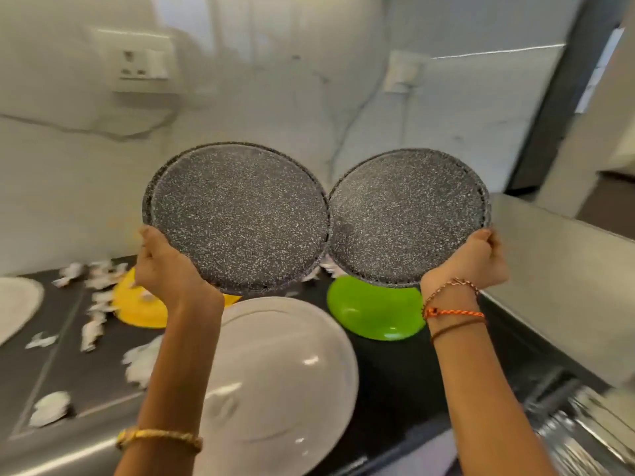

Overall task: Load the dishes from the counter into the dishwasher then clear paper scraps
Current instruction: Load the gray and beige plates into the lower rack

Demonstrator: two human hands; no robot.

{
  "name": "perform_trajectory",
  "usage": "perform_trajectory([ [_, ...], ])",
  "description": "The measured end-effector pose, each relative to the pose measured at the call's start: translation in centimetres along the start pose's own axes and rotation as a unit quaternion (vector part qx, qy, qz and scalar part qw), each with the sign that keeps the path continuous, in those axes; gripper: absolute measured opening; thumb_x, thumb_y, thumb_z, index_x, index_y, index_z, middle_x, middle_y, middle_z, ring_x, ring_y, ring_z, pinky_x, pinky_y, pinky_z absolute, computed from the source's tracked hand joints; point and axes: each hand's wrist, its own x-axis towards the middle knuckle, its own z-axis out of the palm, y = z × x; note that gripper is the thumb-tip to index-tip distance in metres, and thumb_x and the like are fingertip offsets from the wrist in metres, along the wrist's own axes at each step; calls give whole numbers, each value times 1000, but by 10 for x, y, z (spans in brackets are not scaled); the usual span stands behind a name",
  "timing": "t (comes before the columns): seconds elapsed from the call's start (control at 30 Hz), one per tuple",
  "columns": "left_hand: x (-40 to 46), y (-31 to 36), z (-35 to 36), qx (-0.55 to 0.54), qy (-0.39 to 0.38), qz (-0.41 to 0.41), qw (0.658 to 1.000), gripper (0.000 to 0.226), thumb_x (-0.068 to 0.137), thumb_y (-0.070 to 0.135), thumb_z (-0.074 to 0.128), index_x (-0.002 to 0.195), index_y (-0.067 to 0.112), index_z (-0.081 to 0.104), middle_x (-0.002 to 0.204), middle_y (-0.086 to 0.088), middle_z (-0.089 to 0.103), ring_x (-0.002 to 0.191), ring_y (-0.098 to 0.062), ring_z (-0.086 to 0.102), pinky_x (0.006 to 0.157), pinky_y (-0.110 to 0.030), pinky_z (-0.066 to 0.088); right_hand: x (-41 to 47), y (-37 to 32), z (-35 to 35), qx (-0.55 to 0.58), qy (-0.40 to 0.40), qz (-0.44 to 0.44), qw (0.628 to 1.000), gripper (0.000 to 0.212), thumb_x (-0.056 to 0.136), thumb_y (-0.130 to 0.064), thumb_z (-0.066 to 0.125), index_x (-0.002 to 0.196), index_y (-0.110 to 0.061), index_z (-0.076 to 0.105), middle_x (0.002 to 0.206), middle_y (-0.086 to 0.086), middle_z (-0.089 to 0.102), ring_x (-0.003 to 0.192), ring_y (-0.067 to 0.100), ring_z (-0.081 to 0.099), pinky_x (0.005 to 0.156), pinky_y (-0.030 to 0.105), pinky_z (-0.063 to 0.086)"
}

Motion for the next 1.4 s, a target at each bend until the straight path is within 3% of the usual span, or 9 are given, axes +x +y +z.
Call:
perform_trajectory([
  [0.2, -153, -49, 68, 22, -153, -82, 984, 36, 100, 32, 35, 68, 22, 49, 69, 13, 56, 52, 6, 56, 58, -10, 47, 90, -109, -71, -44, 21, -205, 978, 26, 89, 8, 46, 111, 5, 60, 86, -4, 58, 65, -12, 58, 65, 8, 44],
  [0.27, -212, -68, 81, -12, -214, -129, 968, 34, 100, 28, 35, 74, 19, 54, 66, 14, 64, 56, 6, 60, 62, -13, 51, 119, -147, -108, -96, 42, -283, 953, 25, 89, 4, 48, 111, 2, 60, 89, -5, 60, 71, -13, 58, 69, 9, 45],
  [0.37, -295, -94, 90, -9, -302, -159, 940, 31, 99, 26, 39, 75, 17, 56, 75, 4, 64, 75, -12, 60, 73, -27, 51, 159, -192, -166, -168, 74, -372, 910, 28, 88, -6, 49, 113, 0, 61, 94, -3, 62, 75, -11, 56, 72, 10, 45],
  [0.47, -376, -111, 92, 35, -355, -184, 916, 28, 97, 23, 44, 72, 16, 53, 72, 2, 57, 64, -6, 55, 63, -21, 48, 195, -233, -223, -237, 110, -416, 871, 29, 88, -10, 49, 114, -4, 61, 90, -8, 60, 72, -11, 54, 70, 10, 43],
  [0.63, -492, -153, 82, 126, -430, -248, 859, 28, 95, 28, 47, 69, 20, 47, 65, 4, 42, 65, -9, 41, 65, -27, 38, 259, -278, -313, -362, 176, -414, 817, 32, 88, -18, 47, 115, -9, 62, 96, 9, 63, 78, 10, 49, 70, 16, 43],
  [0.8, -571, -201, 72, 227, -479, -301, 793, 24, 96, 30, 44, 75, 19, 46, 66, 4, 43, 63, -12, 42, 65, -30, 39, 319, -278, -375, -465, 217, -343, 787, 29, 92, -15, 50, 119, -13, 60, 111, 7, 64, 90, 13, 56, 76, 14, 44],
  [0.93, -614, -266, 78, 310, -504, -341, 731, 29, 97, 30, 44, 70, 21, 40, 59, 2, 31, 50, -12, 27, 52, -25, 28, 370, -262, -416, -537, 242, -287, 755, 28, 92, -17, 51, 119, -17, 60, 112, 3, 63, 88, 10, 53, 70, 20, 39],
  [1.17, -667, -386, 95, 415, -472, -449, 635, 11, 92, 12, 53, 99, 8, 45, 72, -4, 48, 62, -17, 47, 53, -27, 42, 464, -233, -467, -658, 147, -183, 715, 31, 89, -6, 56, 119, -9, 59, 113, 9, 63, 96, 17, 56, 79, 22, 41],
  [1.4, -709, -484, 76, 479, -443, -477, 589, 33, 83, -2, 57, 114, 5, 50, 88, -8, 60, 70, -19, 56, 62, -27, 47, 535, -202, -530, -757, 71, -148, 632, 33, 81, 13, 51, 106, -2, 66, 100, 15, 63, 92, 28, 57, 78, 26, 37],
])
